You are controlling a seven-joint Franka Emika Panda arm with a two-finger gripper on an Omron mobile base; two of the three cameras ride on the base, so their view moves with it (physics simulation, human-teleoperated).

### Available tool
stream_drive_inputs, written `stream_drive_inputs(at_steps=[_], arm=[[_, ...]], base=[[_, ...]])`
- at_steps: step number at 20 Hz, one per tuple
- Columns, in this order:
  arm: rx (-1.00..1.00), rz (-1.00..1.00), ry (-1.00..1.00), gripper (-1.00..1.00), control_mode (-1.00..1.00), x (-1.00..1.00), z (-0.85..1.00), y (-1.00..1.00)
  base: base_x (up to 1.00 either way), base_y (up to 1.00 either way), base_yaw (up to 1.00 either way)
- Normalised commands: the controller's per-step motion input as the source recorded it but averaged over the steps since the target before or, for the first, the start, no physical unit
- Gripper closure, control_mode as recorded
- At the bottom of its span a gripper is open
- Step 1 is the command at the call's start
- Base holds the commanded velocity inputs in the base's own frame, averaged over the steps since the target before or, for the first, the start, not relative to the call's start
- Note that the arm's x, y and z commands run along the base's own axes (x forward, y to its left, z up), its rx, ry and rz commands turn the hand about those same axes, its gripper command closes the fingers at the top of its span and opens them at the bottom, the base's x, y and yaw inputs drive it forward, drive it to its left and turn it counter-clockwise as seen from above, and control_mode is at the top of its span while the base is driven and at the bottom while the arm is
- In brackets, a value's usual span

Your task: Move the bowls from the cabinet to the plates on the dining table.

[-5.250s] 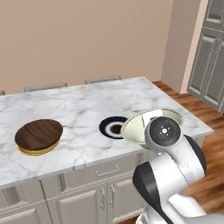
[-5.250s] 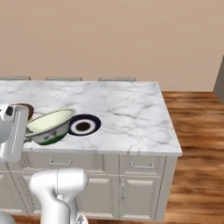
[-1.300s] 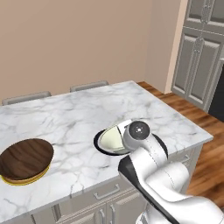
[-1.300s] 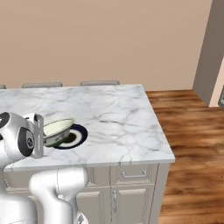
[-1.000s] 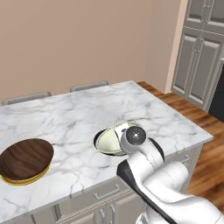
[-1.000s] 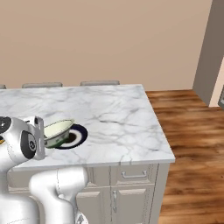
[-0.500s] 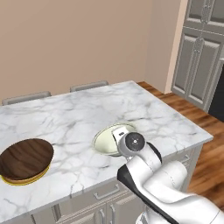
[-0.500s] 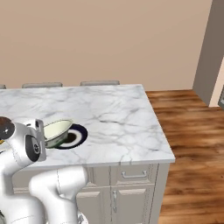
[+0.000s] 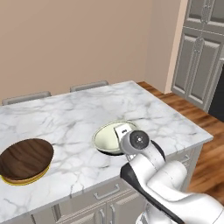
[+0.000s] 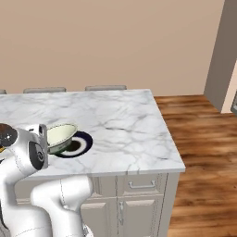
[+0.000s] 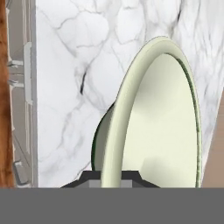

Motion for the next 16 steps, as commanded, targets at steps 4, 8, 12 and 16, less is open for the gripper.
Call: stream_drive_inputs(at_steps=[4,8,12,16], arm=[[0.05,0.0,-0.08,1.0,-1.0,0.0,-0.19,-0.42],[0.05,0.0,-0.08,1.0,-1.0,0.0,-0.28,-0.38],[0.06,0.02,-0.04,1.0,-1.0,0.0,-0.45,-0.25],[0.06,0.05,-0.02,1.0,-1.0,0.06,-0.56,-0.09]], base=[[0.0,0.0,0.0],[0.0,0.0,0.0],[0.0,0.0,0.0],[0.0,0.0,0.0]])
